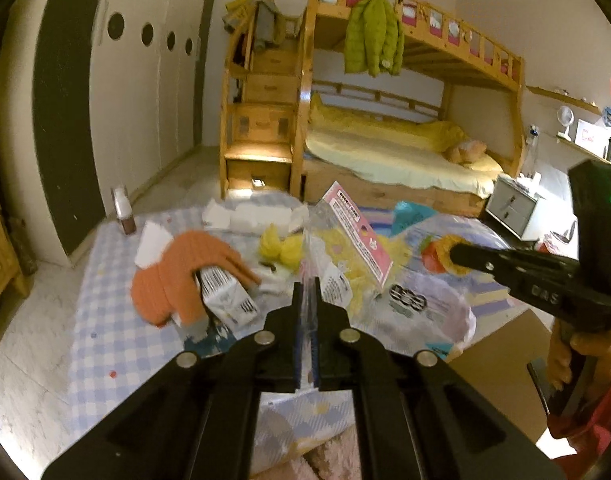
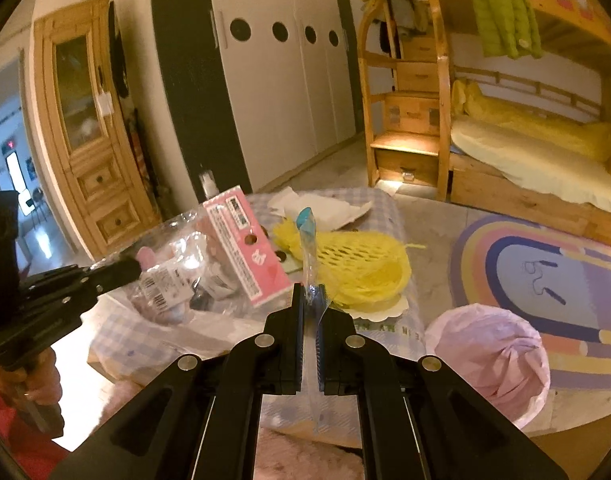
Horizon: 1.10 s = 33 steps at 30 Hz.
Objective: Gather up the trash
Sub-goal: 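Carry the held trash with both tools toward the pink trash bag, then open both tools over the pink trash bag to drop the items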
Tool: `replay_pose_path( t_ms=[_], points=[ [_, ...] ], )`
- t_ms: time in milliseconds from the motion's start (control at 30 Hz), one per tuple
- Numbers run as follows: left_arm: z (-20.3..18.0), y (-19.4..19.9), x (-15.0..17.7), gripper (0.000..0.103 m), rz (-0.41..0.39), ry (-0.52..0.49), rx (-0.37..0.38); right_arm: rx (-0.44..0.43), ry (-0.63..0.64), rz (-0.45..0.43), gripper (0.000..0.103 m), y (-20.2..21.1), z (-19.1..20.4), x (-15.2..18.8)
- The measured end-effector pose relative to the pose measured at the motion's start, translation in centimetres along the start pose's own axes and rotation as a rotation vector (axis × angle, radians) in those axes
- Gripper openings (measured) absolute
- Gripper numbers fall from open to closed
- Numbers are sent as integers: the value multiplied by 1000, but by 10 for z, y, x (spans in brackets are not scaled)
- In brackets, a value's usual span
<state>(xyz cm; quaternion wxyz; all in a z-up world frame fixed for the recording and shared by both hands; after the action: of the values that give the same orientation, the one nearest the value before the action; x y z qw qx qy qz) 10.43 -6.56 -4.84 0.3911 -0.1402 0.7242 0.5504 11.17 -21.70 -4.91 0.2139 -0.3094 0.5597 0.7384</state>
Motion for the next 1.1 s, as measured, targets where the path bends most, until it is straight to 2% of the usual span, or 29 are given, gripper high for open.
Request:
replay_pose_path(
  t_ms=[133, 233, 300, 467, 633, 833, 1000, 1100],
  points=[
    [-13, 7, -15, 1, -41, -36, -23, 23, -5, -67, 5, 32, -5, -8],
    [-32, 1, -25, 1, -49, -67, -6, 90, -11, -105, 5, 53, -20, -10],
    [-49, -8, -31, 1, -53, -99, -6, 149, -30, -119, 5, 64, -39, -7],
    [-100, -38, -43, 1, -31, -174, 58, 240, -128, -104, 5, 72, -96, 11],
    [-149, -78, -53, 1, 1, -224, 102, 302, -236, -83, 5, 67, -152, 30],
    [-193, -134, -52, 1, 69, -261, 87, 325, -334, -43, 5, 44, -202, 51],
    [-212, -170, -48, 2, 125, -286, 73, 323, -395, -11, 5, 19, -234, 60],
    [-222, -188, -47, 10, 150, -297, 78, 317, -417, -1, 9, 6, -249, 64]
  ],
)
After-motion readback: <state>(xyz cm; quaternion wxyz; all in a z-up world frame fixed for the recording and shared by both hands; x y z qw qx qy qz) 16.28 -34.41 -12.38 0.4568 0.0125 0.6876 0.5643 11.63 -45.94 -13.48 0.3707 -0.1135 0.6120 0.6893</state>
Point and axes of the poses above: each gripper's, at about its wrist camera, not at the fingertips, and y roughly against the way its jaws point, z to its left, x to its underside, the point moved 10 cm from there along -y, roughly the way its jaws point, and after that the axes turned 13 degrees about z, right-handed, at the moved point
